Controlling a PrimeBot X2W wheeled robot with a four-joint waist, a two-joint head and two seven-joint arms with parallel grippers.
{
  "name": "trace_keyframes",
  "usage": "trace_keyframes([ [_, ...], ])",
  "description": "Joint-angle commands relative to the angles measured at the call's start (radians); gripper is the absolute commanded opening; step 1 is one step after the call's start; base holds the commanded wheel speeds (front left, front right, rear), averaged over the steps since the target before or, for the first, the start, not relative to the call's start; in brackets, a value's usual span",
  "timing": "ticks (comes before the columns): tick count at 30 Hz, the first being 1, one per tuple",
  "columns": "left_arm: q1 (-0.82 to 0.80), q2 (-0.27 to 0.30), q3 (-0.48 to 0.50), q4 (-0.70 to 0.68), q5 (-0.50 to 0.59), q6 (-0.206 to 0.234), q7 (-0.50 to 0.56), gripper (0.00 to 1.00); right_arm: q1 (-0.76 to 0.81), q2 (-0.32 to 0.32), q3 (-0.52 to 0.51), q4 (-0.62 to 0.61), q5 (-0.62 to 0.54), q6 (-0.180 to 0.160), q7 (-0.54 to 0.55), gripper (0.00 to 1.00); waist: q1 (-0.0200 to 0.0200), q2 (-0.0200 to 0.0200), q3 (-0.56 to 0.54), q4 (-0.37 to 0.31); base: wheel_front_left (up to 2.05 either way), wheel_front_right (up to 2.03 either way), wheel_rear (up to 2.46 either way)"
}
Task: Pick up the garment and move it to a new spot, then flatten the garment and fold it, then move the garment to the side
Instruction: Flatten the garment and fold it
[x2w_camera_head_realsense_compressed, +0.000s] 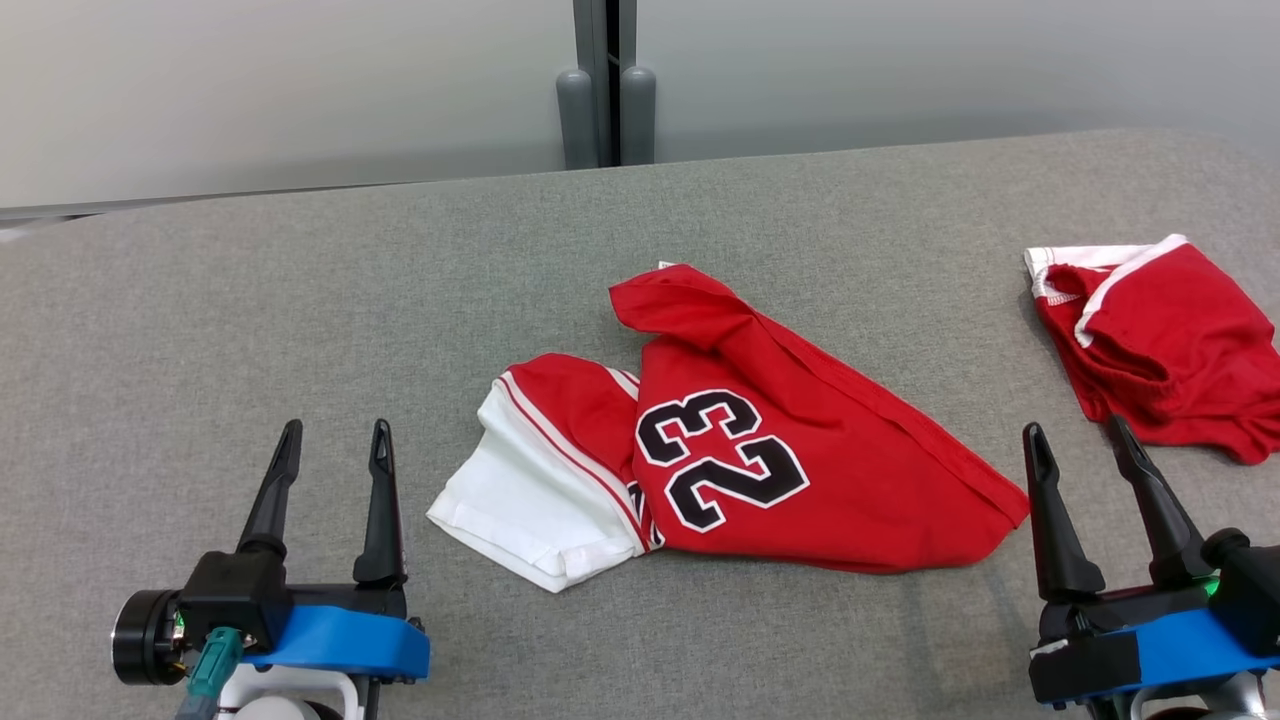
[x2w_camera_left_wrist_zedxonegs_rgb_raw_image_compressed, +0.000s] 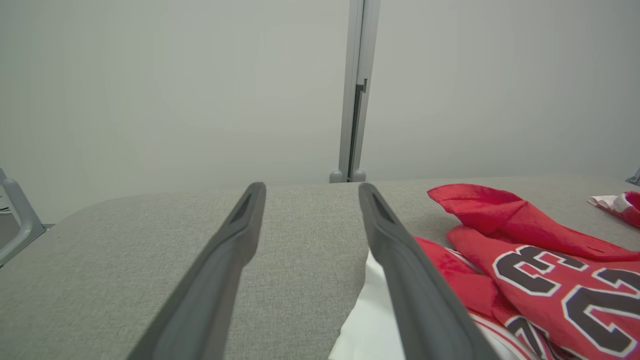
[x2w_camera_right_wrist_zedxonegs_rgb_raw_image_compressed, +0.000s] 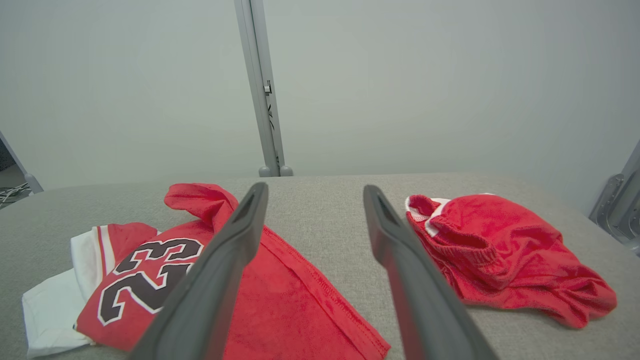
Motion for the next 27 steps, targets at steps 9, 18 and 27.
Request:
trace_keyframes([
  [9, 0.013, 0.013, -0.011, -0.028, 0.0, 0.008, 0.023, 1.0, 0.021, 0.008, -0.002, -0.024, 0.011, 0.0, 0.015, 1.0, 0.0001, 0.0002, -0.001, 0.002, 0.0, 0.0, 0.0],
  [18, -0.065, 0.021, -0.069, 0.102, -0.067, -0.076, 0.231, 1.0, -0.017, 0.01, 0.011, -0.011, 0.018, 0.0, 0.009, 1.0, 0.0001, 0.0002, 0.068, -0.013, 0.0, 0.0, 0.0],
  [27, -0.113, 0.009, -0.077, 0.272, -0.132, -0.11, 0.343, 0.95, -0.032, 0.012, -0.009, 0.066, 0.035, 0.0, -0.006, 1.0, 0.0001, 0.0002, 0.116, -0.039, 0.0, 0.0, 0.0],
])
